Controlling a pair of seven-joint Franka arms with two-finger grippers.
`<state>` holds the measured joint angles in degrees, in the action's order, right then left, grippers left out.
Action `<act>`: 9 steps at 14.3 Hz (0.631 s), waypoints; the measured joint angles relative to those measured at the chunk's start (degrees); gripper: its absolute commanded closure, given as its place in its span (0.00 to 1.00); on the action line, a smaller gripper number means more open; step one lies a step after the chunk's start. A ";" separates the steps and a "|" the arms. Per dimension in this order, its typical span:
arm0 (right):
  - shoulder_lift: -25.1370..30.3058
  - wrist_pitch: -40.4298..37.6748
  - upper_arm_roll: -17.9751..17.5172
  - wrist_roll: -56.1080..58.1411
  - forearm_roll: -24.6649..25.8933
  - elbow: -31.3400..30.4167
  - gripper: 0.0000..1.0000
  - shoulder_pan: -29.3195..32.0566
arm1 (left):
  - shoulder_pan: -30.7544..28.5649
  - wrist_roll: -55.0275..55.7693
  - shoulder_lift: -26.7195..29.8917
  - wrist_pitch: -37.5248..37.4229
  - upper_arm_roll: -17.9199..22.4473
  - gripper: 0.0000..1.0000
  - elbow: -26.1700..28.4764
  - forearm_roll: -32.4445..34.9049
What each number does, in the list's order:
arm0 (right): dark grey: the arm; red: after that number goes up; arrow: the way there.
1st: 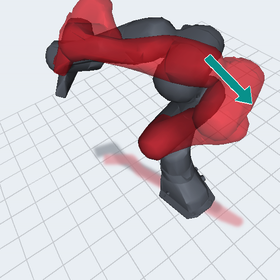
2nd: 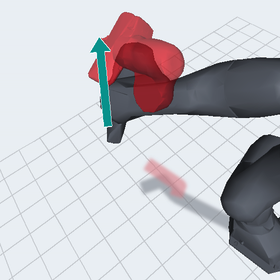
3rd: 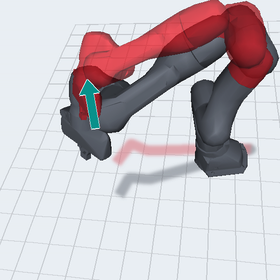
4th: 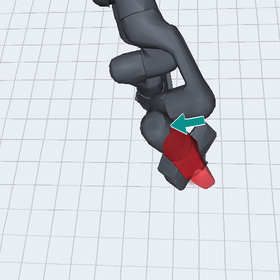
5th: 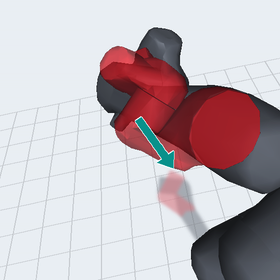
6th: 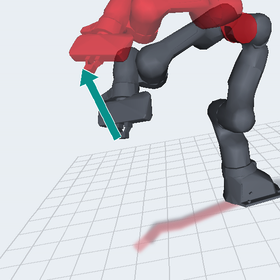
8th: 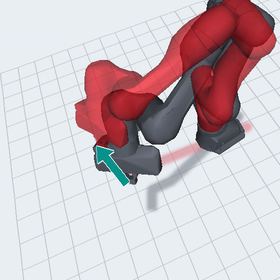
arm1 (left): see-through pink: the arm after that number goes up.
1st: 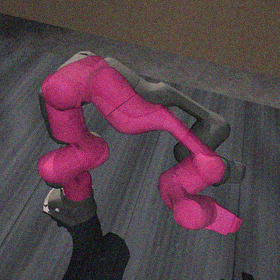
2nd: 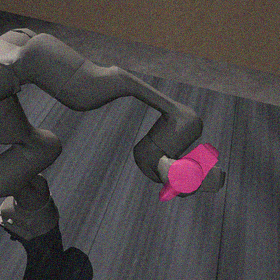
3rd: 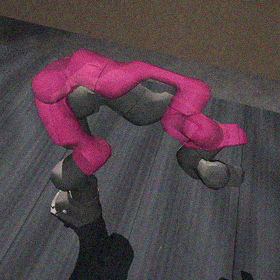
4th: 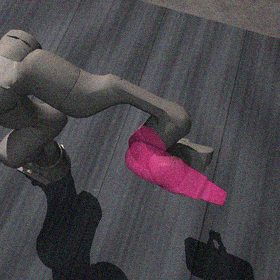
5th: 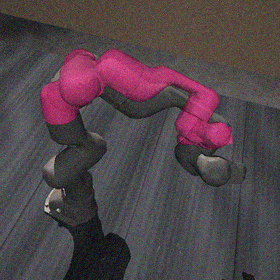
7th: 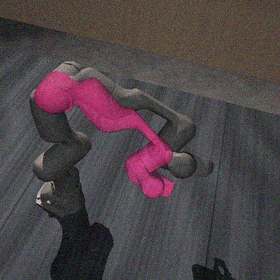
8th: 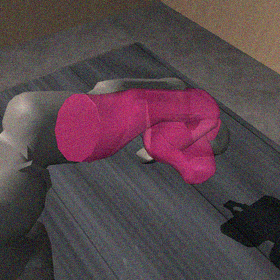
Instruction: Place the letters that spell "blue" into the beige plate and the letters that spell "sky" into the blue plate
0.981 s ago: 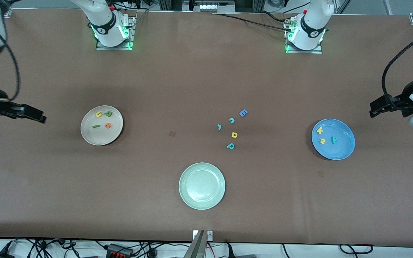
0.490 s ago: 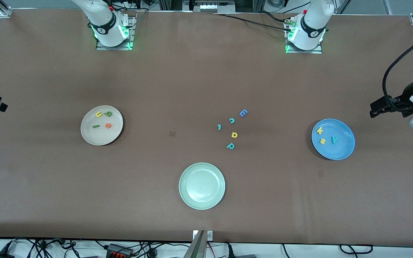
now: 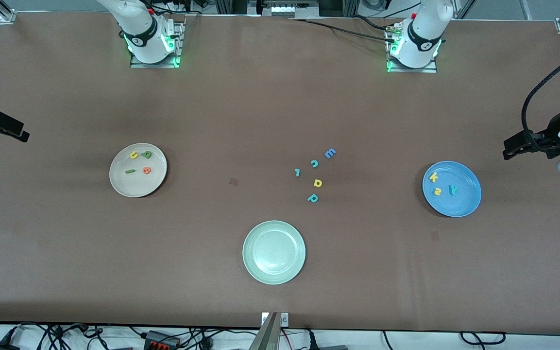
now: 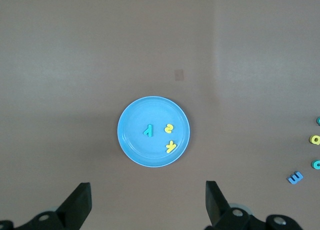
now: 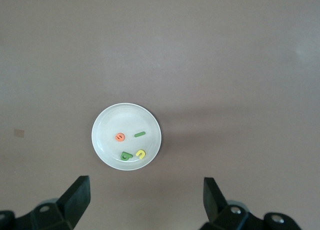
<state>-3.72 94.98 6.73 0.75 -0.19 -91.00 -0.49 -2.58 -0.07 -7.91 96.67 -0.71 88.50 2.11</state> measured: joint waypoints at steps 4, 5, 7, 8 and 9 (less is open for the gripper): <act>4.95 1.34 -0.05 0.14 0.11 -6.49 0.00 -0.02 | 0.00 -0.02 -0.02 0.00 0.00 0.00 0.00 -0.02; 5.29 1.38 -0.18 0.37 0.68 -6.64 0.00 -0.09 | 0.00 -0.03 -0.02 0.00 -0.01 0.00 0.00 -0.02; 5.43 1.28 -0.65 0.42 2.13 -6.66 0.00 -0.50 | 0.01 -0.03 -0.02 0.00 -0.04 0.00 -0.01 -0.02; 5.42 1.08 -0.82 0.41 2.40 -6.71 0.00 -0.63 | 0.01 -0.03 -0.02 0.00 -0.04 0.00 -0.01 -0.02; 5.39 1.04 -0.85 0.41 2.43 -6.72 0.00 -0.67 | 0.01 -0.03 -0.02 0.00 -0.04 0.00 -0.01 -0.02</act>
<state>1.67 96.02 5.88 1.16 2.24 -97.71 -1.16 -2.57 -0.10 -7.93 96.67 -0.75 88.49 2.09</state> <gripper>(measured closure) 0.000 0.000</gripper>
